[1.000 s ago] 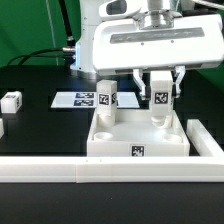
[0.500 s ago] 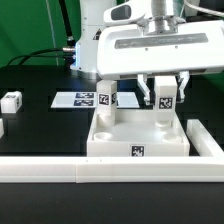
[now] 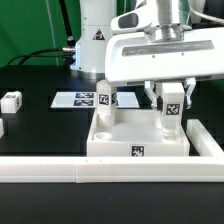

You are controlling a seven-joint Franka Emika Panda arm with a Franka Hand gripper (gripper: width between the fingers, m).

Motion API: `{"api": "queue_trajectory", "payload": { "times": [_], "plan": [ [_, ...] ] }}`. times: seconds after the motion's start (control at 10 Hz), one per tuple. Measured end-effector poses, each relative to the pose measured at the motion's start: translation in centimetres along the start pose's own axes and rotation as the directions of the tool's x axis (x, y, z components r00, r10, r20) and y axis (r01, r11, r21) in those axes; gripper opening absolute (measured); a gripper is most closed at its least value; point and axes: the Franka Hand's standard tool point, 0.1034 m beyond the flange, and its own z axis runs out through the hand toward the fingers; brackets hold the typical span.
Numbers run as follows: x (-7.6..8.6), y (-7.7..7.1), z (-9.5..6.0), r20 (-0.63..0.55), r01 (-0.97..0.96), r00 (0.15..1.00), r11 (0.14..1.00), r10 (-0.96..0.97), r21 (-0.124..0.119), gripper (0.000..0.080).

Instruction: Assemble square table

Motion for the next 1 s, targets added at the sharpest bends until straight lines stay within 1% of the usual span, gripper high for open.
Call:
{"api": "queue_trajectory", "payload": {
  "times": [0.1,0.2,0.4,0.7,1.0],
  "plan": [
    [0.0,0.1,-0.1,0.013,-0.002,1.000,1.000,0.002,0.002,0.0282],
    [-0.1,0.2,-0.1,0.001,-0.001,1.000,1.000,0.001,-0.003,0.0282],
    [-0.3,0.1,0.1,0.015,0.000,1.000,1.000,0.000,0.001,0.0282],
    [-0.1,-0.3,0.5,0.011,0.004,1.000,1.000,-0.004,0.006,0.0282],
    [-0.8,-0.3,1.2,0.025,0.006,1.000,1.000,-0.006,0.004,0.0282]
  ]
}}
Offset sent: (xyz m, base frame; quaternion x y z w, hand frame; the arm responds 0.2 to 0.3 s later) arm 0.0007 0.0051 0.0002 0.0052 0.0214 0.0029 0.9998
